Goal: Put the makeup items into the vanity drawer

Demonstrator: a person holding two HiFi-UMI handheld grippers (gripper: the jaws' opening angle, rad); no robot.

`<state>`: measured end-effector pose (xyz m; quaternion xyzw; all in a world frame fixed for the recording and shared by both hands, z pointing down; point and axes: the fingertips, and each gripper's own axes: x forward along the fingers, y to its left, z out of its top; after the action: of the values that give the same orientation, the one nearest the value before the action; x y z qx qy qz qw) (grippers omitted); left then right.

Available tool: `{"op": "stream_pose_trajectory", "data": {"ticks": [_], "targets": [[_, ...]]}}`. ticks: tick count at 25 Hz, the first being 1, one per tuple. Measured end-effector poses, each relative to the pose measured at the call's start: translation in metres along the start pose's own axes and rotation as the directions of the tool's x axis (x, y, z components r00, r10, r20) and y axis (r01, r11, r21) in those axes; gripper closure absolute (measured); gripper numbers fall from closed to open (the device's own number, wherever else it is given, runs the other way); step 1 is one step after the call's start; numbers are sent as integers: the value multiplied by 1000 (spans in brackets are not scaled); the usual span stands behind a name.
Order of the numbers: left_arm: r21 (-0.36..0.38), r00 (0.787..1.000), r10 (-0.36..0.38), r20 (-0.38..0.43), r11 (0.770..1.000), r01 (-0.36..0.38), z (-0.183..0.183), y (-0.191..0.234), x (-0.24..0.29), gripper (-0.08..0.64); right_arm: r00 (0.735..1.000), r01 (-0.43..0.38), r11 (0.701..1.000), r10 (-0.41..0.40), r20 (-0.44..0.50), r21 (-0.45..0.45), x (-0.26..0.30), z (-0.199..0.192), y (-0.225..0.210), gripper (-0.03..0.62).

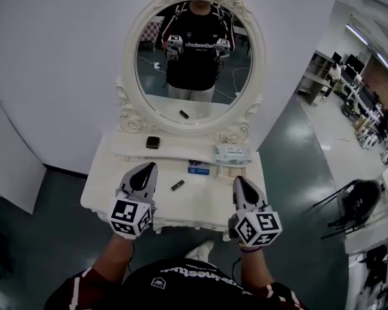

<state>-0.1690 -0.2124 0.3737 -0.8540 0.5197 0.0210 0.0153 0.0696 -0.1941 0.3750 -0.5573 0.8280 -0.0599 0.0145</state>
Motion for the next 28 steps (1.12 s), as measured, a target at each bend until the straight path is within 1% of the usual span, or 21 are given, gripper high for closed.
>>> {"op": "stream_pose_trajectory", "data": {"ticks": [4, 12, 21, 28], "targets": [[-16, 1000, 12, 7, 1000, -12, 4, 4, -4, 554, 1000, 0, 1000, 0, 11, -4, -1, 4, 3, 589], [-19, 1000, 15, 11, 1000, -15, 7, 4, -11, 555, 1000, 18, 999, -18, 20, -27, -4, 9, 7, 589], [-27, 1000, 5, 19, 1000, -5, 11, 2, -13, 554, 1000, 14, 999, -13, 15, -44, -3, 9, 11, 589], [-30, 1000, 1, 9, 1000, -1, 3, 2, -13, 554, 1000, 15, 999, -15, 6, -43, -3, 5, 10, 589]]}}
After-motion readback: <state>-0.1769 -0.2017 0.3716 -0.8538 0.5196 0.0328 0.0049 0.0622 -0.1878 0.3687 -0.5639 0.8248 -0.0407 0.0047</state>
